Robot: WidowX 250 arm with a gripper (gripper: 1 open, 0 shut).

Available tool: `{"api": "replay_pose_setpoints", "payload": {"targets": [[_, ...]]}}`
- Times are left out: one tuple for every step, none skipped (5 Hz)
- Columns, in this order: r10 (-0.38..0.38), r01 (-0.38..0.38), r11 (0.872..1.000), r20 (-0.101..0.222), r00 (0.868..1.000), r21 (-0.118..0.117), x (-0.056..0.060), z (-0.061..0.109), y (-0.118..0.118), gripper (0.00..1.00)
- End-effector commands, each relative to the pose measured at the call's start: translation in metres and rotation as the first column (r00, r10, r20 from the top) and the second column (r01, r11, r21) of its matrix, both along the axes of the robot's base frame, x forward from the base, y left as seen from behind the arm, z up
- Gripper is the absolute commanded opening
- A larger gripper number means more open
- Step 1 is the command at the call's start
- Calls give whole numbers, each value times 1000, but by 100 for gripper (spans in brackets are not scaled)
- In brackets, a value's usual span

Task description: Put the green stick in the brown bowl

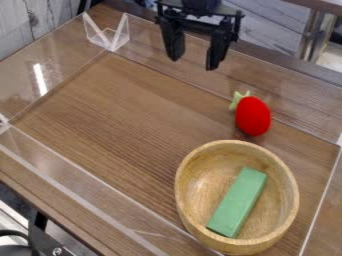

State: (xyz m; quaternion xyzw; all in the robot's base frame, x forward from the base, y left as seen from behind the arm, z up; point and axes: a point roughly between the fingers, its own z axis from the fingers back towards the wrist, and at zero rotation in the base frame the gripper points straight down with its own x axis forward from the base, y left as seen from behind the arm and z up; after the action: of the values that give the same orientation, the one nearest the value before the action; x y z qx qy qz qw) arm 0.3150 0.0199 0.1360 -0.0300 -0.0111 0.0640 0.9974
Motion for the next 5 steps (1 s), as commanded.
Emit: {"api": "replay_pose_setpoints", "payload": {"targets": [[-17,17,1000,92,996,0,10,20,-3,100],[-40,40,999,97,995,2,18,14,-5,100],[-83,83,997,96,992,4,21,0,3,100],[-119,119,993,111,987,6,18,-6,12,100],[-109,108,994,144,984,16,9,7,9,100]]}}
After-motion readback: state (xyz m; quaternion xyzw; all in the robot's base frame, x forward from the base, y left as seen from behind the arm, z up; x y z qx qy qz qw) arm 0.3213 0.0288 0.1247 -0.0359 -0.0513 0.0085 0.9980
